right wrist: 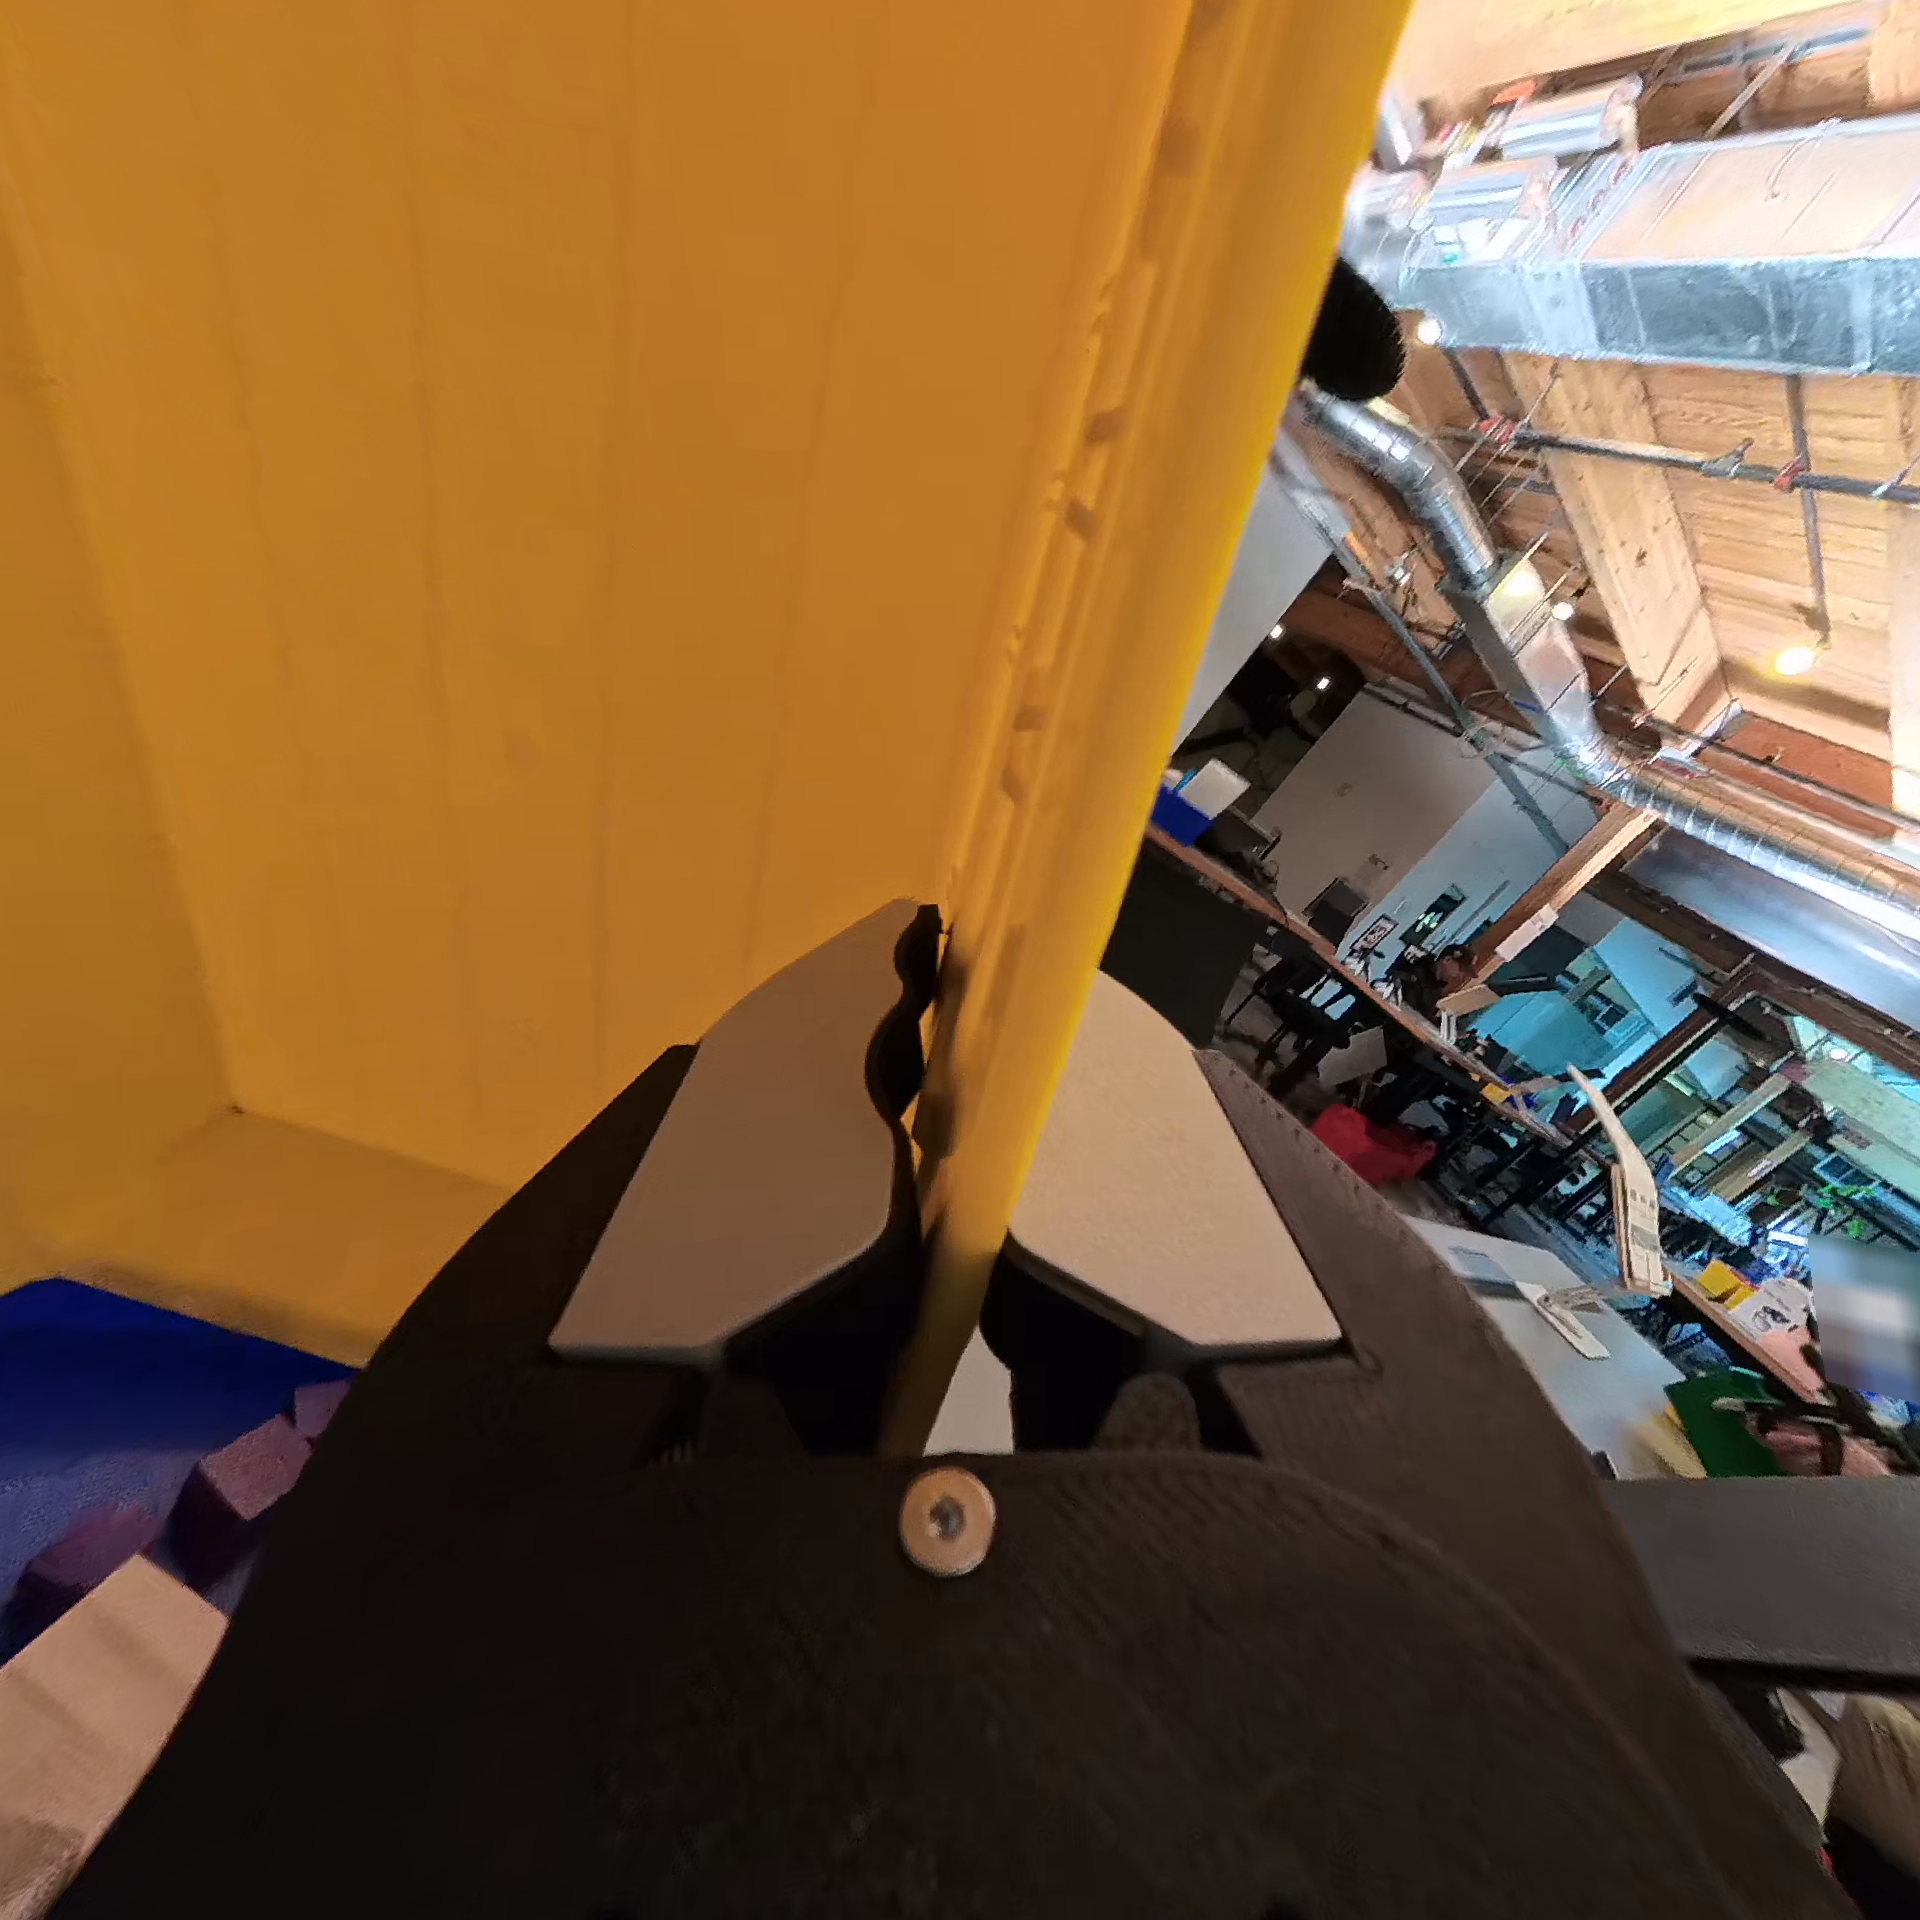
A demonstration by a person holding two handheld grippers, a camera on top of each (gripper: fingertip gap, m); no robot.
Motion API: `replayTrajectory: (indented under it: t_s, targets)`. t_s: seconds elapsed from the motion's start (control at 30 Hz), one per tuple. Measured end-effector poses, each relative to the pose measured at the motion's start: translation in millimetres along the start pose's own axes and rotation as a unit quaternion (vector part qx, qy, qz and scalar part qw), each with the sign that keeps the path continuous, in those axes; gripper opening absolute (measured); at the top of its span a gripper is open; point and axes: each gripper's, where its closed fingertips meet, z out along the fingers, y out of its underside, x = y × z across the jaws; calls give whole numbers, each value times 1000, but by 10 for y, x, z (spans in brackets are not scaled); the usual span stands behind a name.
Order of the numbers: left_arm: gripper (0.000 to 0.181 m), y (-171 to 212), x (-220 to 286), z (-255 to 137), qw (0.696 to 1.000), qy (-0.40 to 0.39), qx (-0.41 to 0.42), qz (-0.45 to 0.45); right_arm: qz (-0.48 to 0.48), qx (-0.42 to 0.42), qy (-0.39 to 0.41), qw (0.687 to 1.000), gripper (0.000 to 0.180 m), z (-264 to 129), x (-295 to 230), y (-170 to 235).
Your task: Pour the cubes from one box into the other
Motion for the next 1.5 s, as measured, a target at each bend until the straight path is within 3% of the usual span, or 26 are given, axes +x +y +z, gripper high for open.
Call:
replayTrajectory:
  t_s: [0.13,0.2,0.3,0.43,0.53,0.67,0.83,0.9,1.13,1.37,1.5]
  targets:
    - [29,-29,278,54,996,49,-61,-34,5,-94,-79,992,4,232,170,57]
    - [51,-68,355,10,991,51,-111,-61,-15,-177,-136,975,4,333,277,207]
    - [63,-62,265,-177,981,29,-166,-101,-61,-309,-175,933,4,341,581,602]
    - [52,538,-89,-465,943,-8,-305,-135,-126,-454,-168,866,4,186,1148,1150]
    - [57,1222,-238,-677,885,-20,-426,-186,-188,-530,-155,812,5,40,1480,1452]
    - [52,1633,-51,-730,841,24,-451,-296,-227,-605,-164,745,5,-163,1600,1927]
    - [55,1972,-85,-870,806,-24,-541,-240,-215,-624,-187,727,5,-257,1490,2414]
    - [26,1942,34,-829,794,-2,-546,-268,-198,-627,-196,727,5,-278,1413,2527]
    - [12,1930,-192,-955,761,-55,-602,-235,-129,-635,-222,728,5,-359,1087,2686]
    - [9,1858,-699,-1513,749,-94,-622,-208,24,-624,-305,719,5,-425,308,2620]
    - [8,1803,-1064,-1970,744,-127,-619,-217,101,-617,-355,695,5,-447,-294,2550]
